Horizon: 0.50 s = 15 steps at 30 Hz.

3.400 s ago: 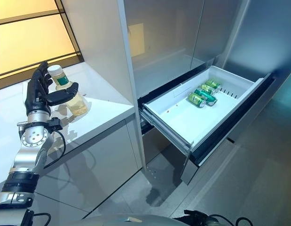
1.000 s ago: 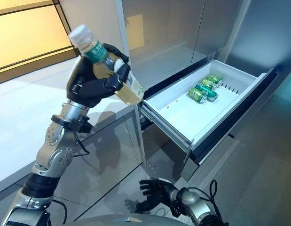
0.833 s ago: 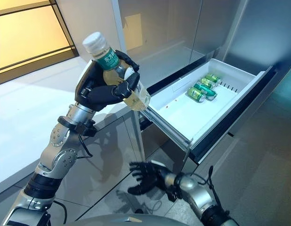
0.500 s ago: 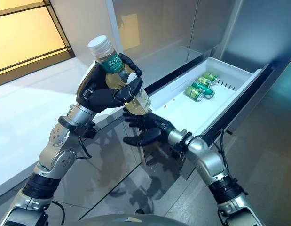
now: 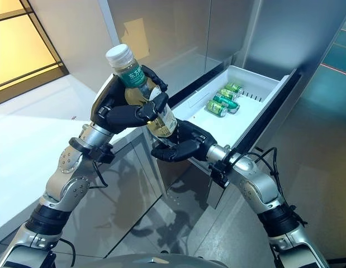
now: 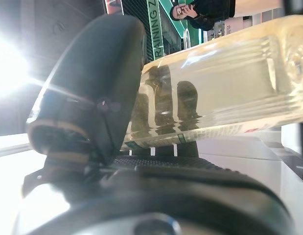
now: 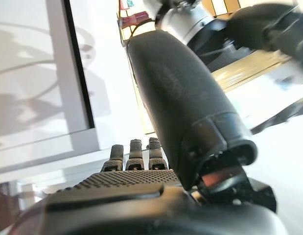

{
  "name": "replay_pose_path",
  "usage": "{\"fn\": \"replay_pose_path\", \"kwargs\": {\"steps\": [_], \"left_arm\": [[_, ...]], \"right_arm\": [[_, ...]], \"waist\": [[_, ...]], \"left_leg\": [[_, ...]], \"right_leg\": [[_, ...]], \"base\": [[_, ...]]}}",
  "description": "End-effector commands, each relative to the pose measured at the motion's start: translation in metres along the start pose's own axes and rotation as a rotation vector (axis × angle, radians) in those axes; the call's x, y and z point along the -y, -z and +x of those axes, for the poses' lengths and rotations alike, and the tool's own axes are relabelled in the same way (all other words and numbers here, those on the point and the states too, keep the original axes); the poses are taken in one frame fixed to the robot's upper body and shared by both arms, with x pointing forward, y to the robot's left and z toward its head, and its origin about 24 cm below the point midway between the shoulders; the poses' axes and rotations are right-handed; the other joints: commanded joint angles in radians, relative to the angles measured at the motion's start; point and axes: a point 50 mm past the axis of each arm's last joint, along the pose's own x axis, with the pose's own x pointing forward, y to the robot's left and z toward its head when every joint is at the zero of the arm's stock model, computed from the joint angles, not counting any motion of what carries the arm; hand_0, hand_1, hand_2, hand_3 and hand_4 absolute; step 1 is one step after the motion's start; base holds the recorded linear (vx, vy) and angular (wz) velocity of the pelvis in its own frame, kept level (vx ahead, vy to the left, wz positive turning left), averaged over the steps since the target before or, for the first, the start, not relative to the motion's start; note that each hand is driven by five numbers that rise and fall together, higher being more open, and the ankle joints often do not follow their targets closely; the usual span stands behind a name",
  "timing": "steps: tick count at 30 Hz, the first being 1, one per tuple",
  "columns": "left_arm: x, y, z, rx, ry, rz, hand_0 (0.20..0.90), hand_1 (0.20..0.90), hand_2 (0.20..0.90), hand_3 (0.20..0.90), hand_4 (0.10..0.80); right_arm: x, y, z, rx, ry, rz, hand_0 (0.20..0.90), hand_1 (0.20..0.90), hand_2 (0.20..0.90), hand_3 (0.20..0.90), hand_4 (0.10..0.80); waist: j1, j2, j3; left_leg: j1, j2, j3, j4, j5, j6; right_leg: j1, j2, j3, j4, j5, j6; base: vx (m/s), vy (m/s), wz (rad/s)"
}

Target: Put drinks into fridge and close the fridge

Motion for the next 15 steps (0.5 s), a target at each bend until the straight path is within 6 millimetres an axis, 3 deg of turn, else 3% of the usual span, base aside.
{"fn": "replay_pose_path", "kwargs": {"steps": [1, 9, 15], "left_arm": [[0.000, -0.049, 0.038, 0.279, 0.056, 0.065, 0.300, 0.300, 0.300, 0.200, 0.100], [0.009, -0.044, 0.040, 0.261, 0.093, 0.050, 0.300, 0.300, 0.300, 0.200, 0.100], [0.014, -0.040, 0.043, 0.222, 0.108, 0.166, 0.300, 0.300, 0.300, 0.200, 0.100]], "right_arm": [[-0.019, -0.075, 0.009, 0.349, -0.105, -0.094, 0.900, 0.900, 0.900, 0.900, 0.800], [-0.019, -0.082, 0.011, 0.363, -0.069, -0.116, 0.900, 0.900, 0.900, 0.900, 0.800], [-0.026, -0.087, 0.014, 0.366, -0.111, -0.132, 0.900, 0.900, 0.900, 0.900, 0.800]], "waist": [[0.007, -0.029, -0.099], [0.004, -0.033, -0.098], [0.005, -0.035, -0.097]], "left_leg": [[0.013, 0.012, 0.057, 0.001, -0.079, -0.003], [0.009, 0.017, 0.063, 0.001, -0.078, -0.005], [0.003, 0.017, 0.058, 0.001, -0.077, -0.006]], "right_leg": [[-0.023, -0.039, 0.014, 0.008, 0.035, 0.066], [-0.027, -0.038, 0.014, 0.005, 0.038, 0.065], [-0.031, -0.037, 0.015, 0.004, 0.039, 0.067]], "base": [[-0.011, -0.018, -0.04], [-0.008, -0.010, -0.04], [0.000, 0.000, 0.00]]}}
